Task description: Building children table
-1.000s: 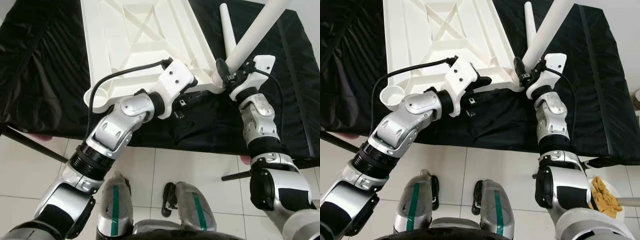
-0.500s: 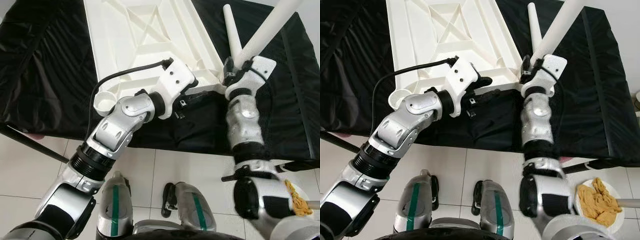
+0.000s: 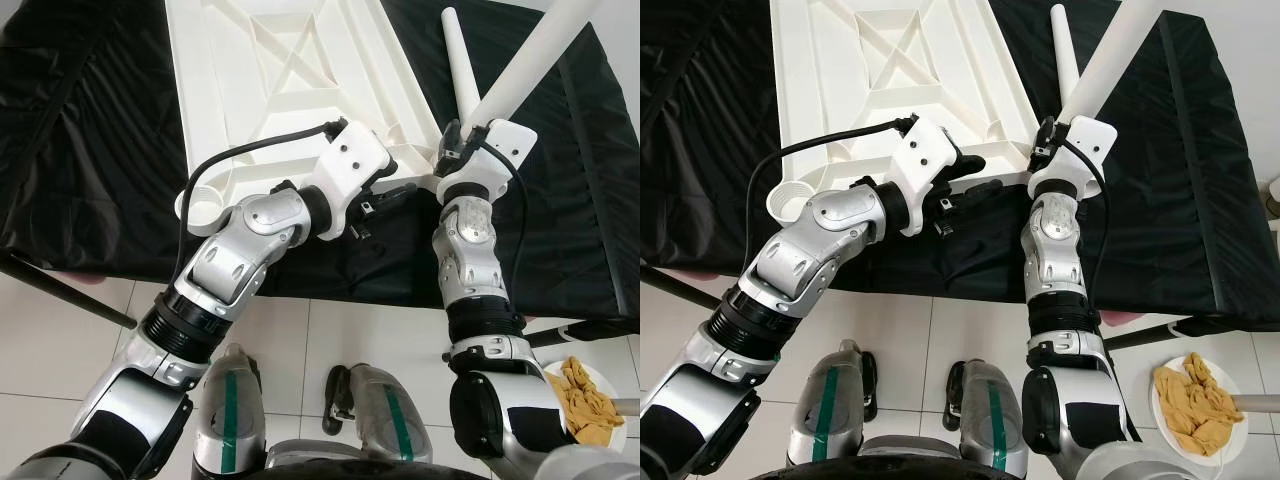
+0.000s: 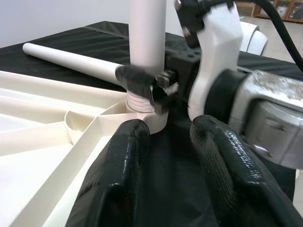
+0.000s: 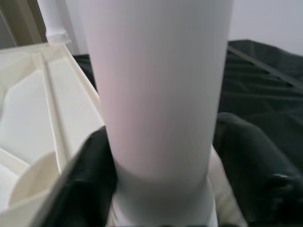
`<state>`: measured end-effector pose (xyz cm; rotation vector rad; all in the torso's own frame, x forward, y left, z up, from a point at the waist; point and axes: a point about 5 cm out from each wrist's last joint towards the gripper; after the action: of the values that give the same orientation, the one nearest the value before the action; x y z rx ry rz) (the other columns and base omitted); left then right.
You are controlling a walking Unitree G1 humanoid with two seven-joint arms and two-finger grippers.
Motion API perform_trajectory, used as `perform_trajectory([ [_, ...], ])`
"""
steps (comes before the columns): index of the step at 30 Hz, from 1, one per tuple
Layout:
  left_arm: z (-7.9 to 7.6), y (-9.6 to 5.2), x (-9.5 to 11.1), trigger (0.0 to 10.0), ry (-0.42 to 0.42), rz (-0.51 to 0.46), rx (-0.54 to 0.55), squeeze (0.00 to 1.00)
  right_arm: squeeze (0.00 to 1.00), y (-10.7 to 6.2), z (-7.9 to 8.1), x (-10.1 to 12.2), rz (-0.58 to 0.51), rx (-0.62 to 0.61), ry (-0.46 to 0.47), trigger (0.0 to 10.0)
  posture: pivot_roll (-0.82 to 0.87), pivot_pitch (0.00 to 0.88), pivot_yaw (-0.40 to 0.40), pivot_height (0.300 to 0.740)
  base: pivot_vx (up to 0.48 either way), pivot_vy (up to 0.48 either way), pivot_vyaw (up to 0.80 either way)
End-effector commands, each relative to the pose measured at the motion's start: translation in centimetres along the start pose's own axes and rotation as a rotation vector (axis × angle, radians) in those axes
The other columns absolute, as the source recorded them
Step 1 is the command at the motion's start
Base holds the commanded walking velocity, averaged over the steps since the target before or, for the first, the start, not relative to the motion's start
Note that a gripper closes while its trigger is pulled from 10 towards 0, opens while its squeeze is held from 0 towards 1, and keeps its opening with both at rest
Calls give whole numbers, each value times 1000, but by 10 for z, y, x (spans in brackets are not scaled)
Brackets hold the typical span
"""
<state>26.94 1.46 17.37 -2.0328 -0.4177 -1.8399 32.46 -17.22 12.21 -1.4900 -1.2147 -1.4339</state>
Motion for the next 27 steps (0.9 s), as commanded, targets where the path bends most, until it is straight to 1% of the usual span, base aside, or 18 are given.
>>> perform_trajectory([
  [1,-8,1,-1,10000,1,17,-82,0,1000,-3,-3,-7,35,6,1,10000,24,0,-64,740,0,0,0],
  [2,-8,1,-1,10000,1,17,-82,0,1000,-3,1,-5,20,50,25,10000,23,0,-64,740,0,0,0],
  [3,-8,1,-1,10000,1,17,-82,0,1000,-3,1,-5,20,50,25,10000,23,0,-64,740,0,0,0],
  [4,-8,1,-1,10000,2,17,-83,0,1000,-4,3,-3,5,84,42,10000,22,0,-64,740,0,0,0],
  [8,-8,1,0,10000,2,15,-84,0,1000,-2,1,1,-21,134,49,10000,20,0,-63,740,0,0,0],
  [9,-8,1,0,10000,2,15,-84,0,878,-1,0,2,-22,147,43,10000,21,1,-65,740,0,0,0],
  [11,-7,2,0,10000,1,14,-84,0,878,1,-2,3,-27,160,35,10000,20,2,-64,740,0,0,0],
  [12,-7,2,0,10000,1,14,-84,0,0,5,-6,5,-42,195,28,10000,21,3,-63,740,0,0,0],
  [15,-7,2,0,10000,1,13,-84,0,0,9,-9,8,-57,227,22,10000,19,5,-62,740,0,0,0],
  [17,-8,2,1,10000,0,12,-85,0,0,18,-18,15,-97,318,2,10000,18,8,-60,740,0,0,0],
  [18,-8,2,1,10000,0,12,-85,0,0,18,-18,15,-97,318,2,10000,18,8,-60,740,0,0,0],
  [19,-8,2,1,10000,0,12,-85,0,0,22,-23,18,-111,356,-10,10000,18,8,-60,740,0,0,0],
  [20,-8,2,1,10000,0,12,-85,0,0,22,-23,18,-111,356,-10,10000,18,8,-60,740,0,0,0],
  [22,-8,2,1,10000,-1,12,-86,0,0,29,-31,20,-115,444,-45,10000,19,14,-56,740,0,0,0],
  [23,-8,2,1,10000,0,12,-86,0,0,30,-33,19,-108,488,-60,10000,19,18,-55,740,0,0,0],
  [24,-8,2,1,10000,0,12,-86,0,0,30,-33,19,-108,488,-60,10000,19,18,-55,740,0,0,0],
  [26,-7,1,2,10000,0,12,-84,0,0,32,-36,15,-89,592,-88,10000,18,22,-53,740,0,0,0],
  [27,-7,1,2,10000,0,12,-84,0,0,32,-36,15,-89,592,-88,10000,18,22,-53,740,0,0,0],
])
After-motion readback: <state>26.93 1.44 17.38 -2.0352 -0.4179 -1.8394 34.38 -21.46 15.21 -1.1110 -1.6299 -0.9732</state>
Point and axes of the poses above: a point about 5 cm out from each wrist's last joint towards the gripper, its own y axis pointing out of the wrist towards the gripper, its own x axis along the axis of the wrist's last joint, z = x × y, and after that the axes turned 12 degrees about -y, right-handed
